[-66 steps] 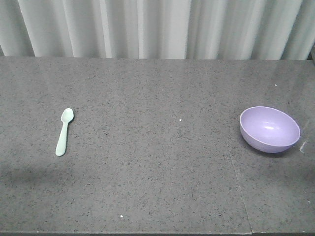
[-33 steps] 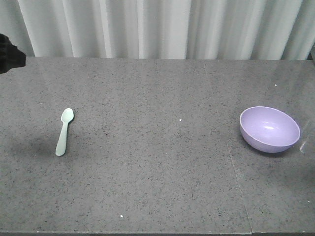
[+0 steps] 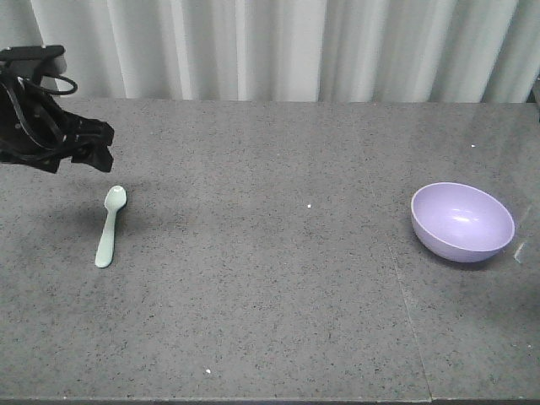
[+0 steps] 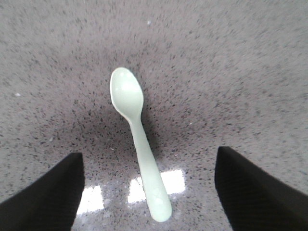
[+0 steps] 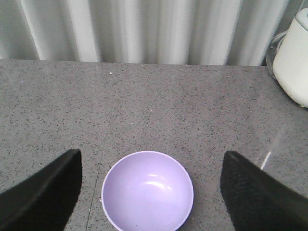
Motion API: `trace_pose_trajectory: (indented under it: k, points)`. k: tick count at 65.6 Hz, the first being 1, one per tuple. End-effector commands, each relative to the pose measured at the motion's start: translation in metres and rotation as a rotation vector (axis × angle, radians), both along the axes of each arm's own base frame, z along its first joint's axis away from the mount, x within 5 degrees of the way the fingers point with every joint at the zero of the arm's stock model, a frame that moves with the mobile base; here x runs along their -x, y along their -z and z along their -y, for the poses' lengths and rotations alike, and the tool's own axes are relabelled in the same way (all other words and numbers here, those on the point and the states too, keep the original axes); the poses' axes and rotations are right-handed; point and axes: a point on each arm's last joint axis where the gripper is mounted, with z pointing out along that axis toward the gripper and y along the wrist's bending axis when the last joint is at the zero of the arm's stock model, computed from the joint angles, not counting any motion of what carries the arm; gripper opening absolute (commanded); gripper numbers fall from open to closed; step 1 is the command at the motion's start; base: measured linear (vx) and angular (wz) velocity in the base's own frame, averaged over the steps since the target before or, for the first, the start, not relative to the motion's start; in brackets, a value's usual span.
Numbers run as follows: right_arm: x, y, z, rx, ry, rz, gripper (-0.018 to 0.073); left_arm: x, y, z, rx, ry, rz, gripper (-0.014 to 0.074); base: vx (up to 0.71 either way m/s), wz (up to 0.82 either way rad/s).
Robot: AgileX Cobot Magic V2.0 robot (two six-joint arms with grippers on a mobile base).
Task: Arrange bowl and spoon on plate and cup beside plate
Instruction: 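Lower the left gripper over the white spoon handle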
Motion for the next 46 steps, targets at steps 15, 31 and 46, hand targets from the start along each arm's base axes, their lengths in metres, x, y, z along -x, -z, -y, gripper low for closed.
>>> trace_pose_trajectory:
  k: [15, 31, 46]
  points:
    - [0.001, -0.017, 0.0, 0.008, -0.005, 0.101, 0.058, -0.019, 0.019, 0.005, 0.014, 0.001, -0.016, 0.0486, 0.0, 0.0]
    - [0.001, -0.017, 0.0, 0.009, -0.005, 0.103, 0.058, -0.025, 0.028, 0.013, -0.031, 0.028, -0.002, 0.0486, 0.0, 0.0]
    - [0.001, -0.017, 0.0, 0.009, -0.005, 0.103, 0.058, -0.027, 0.034, 0.018, -0.081, -0.001, -0.018, 0.0486, 0.0, 0.0]
